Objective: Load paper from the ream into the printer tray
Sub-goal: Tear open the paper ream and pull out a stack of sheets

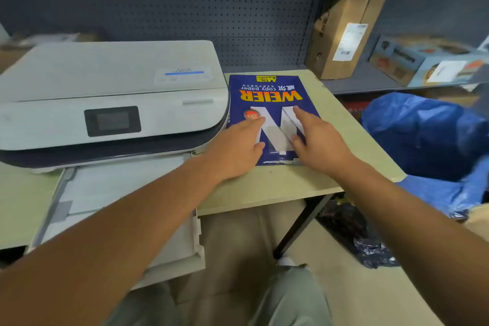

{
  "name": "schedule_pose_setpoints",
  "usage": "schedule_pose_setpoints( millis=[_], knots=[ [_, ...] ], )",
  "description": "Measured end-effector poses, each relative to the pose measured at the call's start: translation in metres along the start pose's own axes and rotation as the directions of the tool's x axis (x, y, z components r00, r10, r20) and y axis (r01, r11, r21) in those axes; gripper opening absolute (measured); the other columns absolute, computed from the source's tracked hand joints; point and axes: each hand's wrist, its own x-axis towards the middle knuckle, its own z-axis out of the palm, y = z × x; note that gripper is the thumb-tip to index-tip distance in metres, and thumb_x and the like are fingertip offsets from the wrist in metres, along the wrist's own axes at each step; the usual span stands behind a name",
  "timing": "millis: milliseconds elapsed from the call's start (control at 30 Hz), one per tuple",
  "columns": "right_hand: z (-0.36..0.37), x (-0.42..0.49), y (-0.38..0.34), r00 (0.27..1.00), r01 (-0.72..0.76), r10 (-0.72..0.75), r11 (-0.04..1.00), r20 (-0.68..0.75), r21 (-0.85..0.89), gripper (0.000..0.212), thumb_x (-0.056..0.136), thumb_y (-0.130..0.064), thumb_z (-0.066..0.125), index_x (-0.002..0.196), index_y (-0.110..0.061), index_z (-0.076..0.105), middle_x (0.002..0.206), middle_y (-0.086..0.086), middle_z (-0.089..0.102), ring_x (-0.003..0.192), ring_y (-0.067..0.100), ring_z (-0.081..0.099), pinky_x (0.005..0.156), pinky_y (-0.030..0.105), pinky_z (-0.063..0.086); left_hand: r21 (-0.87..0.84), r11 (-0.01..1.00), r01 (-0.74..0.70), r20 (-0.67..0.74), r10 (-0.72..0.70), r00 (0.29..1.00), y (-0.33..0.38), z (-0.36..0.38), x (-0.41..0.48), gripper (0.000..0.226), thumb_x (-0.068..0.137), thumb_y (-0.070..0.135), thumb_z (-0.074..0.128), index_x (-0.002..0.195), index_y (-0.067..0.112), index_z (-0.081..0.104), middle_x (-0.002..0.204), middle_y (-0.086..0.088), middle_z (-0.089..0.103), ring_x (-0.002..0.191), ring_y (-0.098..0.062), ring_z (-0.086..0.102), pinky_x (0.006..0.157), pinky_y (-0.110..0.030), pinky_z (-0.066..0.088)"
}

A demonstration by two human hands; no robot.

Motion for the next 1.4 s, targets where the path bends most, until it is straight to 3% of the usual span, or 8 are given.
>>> schedule_pose_setpoints(
  millis=[133, 233, 333, 433, 567, 833, 1167, 1400],
  knots=[
    [0.007, 0.015, -0.006, 0.999, -0.011, 0.012, 0.999, 0.04, -0.034, 0.056, 0.098, -0.028, 0.054, 0.151, -0.017, 0.041, 0.145, 0.009, 0.057, 0.127, 0.031, 0.056, 0.097, 0.044, 0.051, 0.068, 0.998, 0.016, 0.03, -0.018, 0.999, -0.006, 0.009, 0.012, 0.047, 0.1, 0.027, 0.052, 0.143, 0.013, 0.039, 0.149, -0.007, 0.047, 0.134, -0.028, 0.047, 0.103, -0.047, 0.046],
    [0.013, 0.026, -0.009, 0.998, -0.005, 0.009, 0.998, 0.07, -0.057, 0.051, 0.099, -0.031, 0.055, 0.148, -0.017, 0.046, 0.142, 0.008, 0.06, 0.127, 0.03, 0.055, 0.096, 0.041, 0.051, 0.1, 0.993, 0.061, 0.043, -0.066, 0.997, -0.008, 0.022, 0.015, 0.044, 0.103, 0.027, 0.048, 0.143, 0.01, 0.042, 0.152, -0.008, 0.045, 0.14, -0.025, 0.04, 0.109, -0.042, 0.041],
    [0.021, 0.033, -0.012, 0.998, 0.017, -0.012, 0.994, 0.056, -0.106, 0.037, 0.1, -0.027, 0.053, 0.134, -0.015, 0.06, 0.125, 0.011, 0.069, 0.111, 0.03, 0.063, 0.085, 0.038, 0.053, 0.131, 0.991, 0.043, 0.047, -0.049, 0.998, -0.008, 0.03, 0.016, 0.047, 0.105, 0.026, 0.045, 0.146, 0.005, 0.039, 0.157, -0.011, 0.039, 0.148, -0.027, 0.03, 0.117, -0.038, 0.03],
    [0.028, 0.041, -0.013, 0.999, -0.003, 0.008, 0.987, 0.033, -0.162, 0.025, 0.099, -0.019, 0.054, 0.119, -0.013, 0.069, 0.11, 0.012, 0.071, 0.095, 0.03, 0.065, 0.071, 0.029, 0.045, 0.127, 0.99, 0.063, 0.057, -0.071, 0.996, -0.006, 0.027, 0.018, 0.043, 0.104, 0.026, 0.047, 0.141, 0.005, 0.043, 0.15, -0.012, 0.045, 0.139, -0.029, 0.039, 0.111, -0.039, 0.037],
    [0.03, 0.047, -0.018, 0.996, -0.04, 0.057, 0.974, 0.069, -0.221, 0.029, 0.092, -0.009, 0.065, 0.121, -0.012, 0.069, 0.112, 0.014, 0.069, 0.098, 0.031, 0.067, 0.075, 0.029, 0.048, 0.153, 0.986, 0.066, 0.08, -0.079, 0.994, -0.005, 0.024, 0.021, 0.042, 0.103, 0.025, 0.047, 0.14, 0.004, 0.043, 0.146, -0.013, 0.047, 0.134, -0.029, 0.043, 0.106, -0.039, 0.039],
    [0.033, 0.046, -0.022, 0.989, -0.14, 0.143, 0.983, 0.02, -0.12, 0.037, 0.093, -0.01, 0.066, 0.13, -0.016, 0.066, 0.123, 0.012, 0.069, 0.11, 0.029, 0.064, 0.091, 0.034, 0.054, 0.158, 0.987, 0.038, 0.109, -0.056, 0.992, -0.012, 0.026, 0.023, 0.045, 0.104, 0.027, 0.044, 0.144, 0.005, 0.043, 0.156, -0.012, 0.04, 0.143, -0.03, 0.036, 0.116, -0.043, 0.034],
    [0.031, 0.033, -0.026, 0.991, -0.129, 0.128, 0.991, -0.032, -0.028, 0.023, 0.096, -0.017, 0.059, 0.115, -0.01, 0.068, 0.114, 0.013, 0.07, 0.101, 0.029, 0.065, 0.086, 0.037, 0.055, 0.152, 0.987, 0.052, 0.112, -0.07, 0.991, -0.015, 0.03, 0.026, 0.047, 0.104, 0.029, 0.044, 0.145, 0.007, 0.041, 0.158, -0.01, 0.038, 0.147, -0.029, 0.031, 0.117, -0.046, 0.034],
    [0.019, 0.014, -0.029, 0.995, -0.083, 0.082, 0.997, -0.059, -0.006, 0.021, 0.099, -0.019, 0.055, 0.113, -0.012, 0.069, 0.114, 0.01, 0.069, 0.101, 0.026, 0.065, 0.081, 0.032, 0.052, 0.155, 0.987, 0.039, 0.083, -0.052, 0.995, -0.018, 0.033, 0.025, 0.033, 0.103, 0.02, 0.041, 0.133, 0.006, 0.048, 0.14, -0.011, 0.05, 0.128, -0.029, 0.045, 0.106, -0.045, 0.043]
  ],
)
